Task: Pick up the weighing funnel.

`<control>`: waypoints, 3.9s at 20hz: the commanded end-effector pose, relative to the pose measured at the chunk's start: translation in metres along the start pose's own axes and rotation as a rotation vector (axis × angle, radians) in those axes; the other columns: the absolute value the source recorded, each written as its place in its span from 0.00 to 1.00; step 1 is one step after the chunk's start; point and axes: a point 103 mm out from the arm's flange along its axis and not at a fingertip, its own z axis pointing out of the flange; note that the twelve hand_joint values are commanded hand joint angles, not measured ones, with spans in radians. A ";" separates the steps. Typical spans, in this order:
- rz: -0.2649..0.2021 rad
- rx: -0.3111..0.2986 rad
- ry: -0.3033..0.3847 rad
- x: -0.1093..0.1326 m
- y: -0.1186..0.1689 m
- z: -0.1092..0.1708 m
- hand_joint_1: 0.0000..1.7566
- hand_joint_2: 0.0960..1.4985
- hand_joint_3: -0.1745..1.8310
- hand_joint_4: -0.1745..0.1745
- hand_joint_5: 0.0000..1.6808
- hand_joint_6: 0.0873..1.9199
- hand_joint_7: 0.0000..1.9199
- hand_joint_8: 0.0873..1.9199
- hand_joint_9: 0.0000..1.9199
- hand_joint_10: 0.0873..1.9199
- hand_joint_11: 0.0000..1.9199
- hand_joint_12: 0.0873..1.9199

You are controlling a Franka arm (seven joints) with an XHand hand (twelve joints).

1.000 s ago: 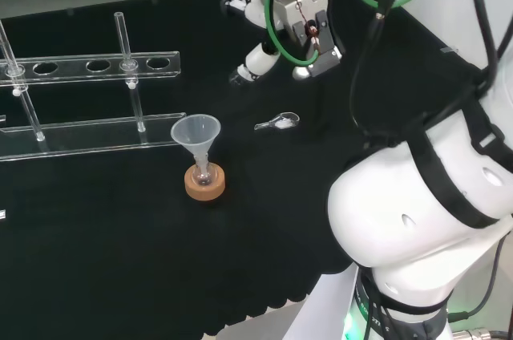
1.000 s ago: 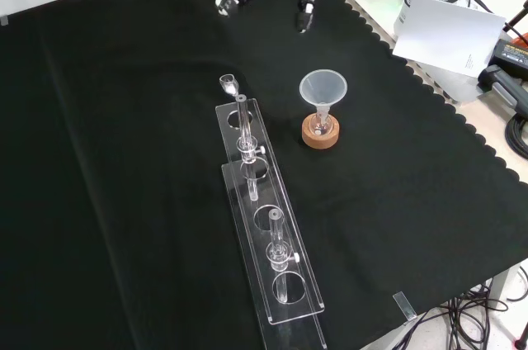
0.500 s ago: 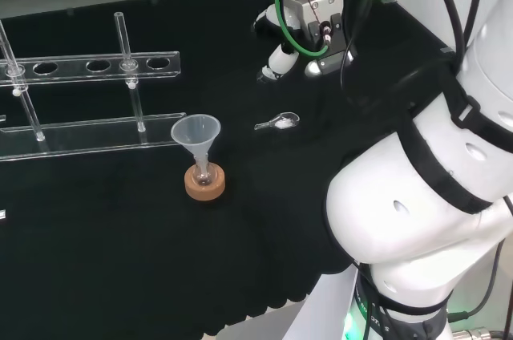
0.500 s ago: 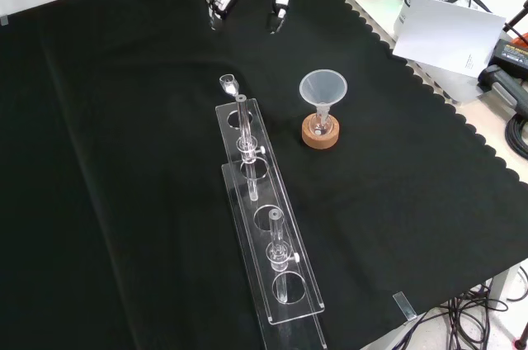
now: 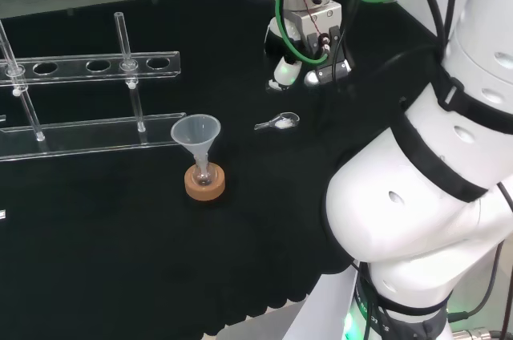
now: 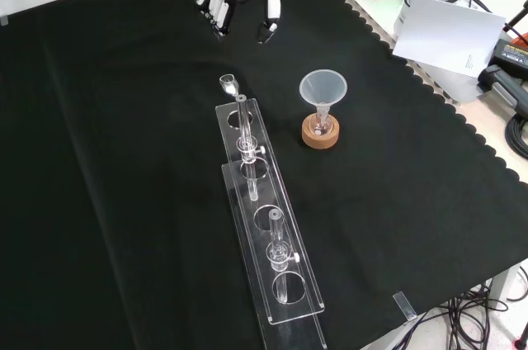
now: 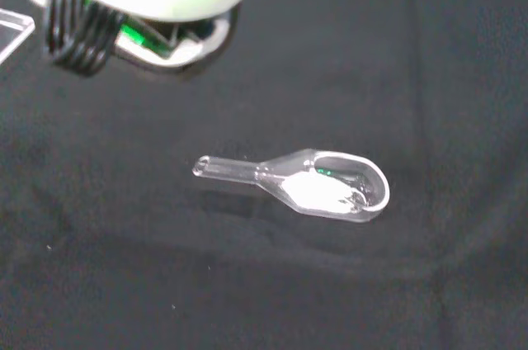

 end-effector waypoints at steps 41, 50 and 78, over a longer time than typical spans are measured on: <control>-0.065 0.191 -0.042 -0.037 0.049 0.113 0.51 0.23 0.42 0.57 0.38 0.18 0.40 0.16 0.39 0.15 0.14 0.70; -0.060 0.196 -0.065 -0.041 0.053 0.126 0.52 0.24 0.42 0.57 0.38 0.18 0.42 0.17 0.40 0.16 0.16 0.69; -0.025 0.202 -0.003 -0.037 0.067 0.138 0.57 0.28 0.44 0.53 0.43 0.22 0.49 0.19 0.49 0.18 0.23 0.66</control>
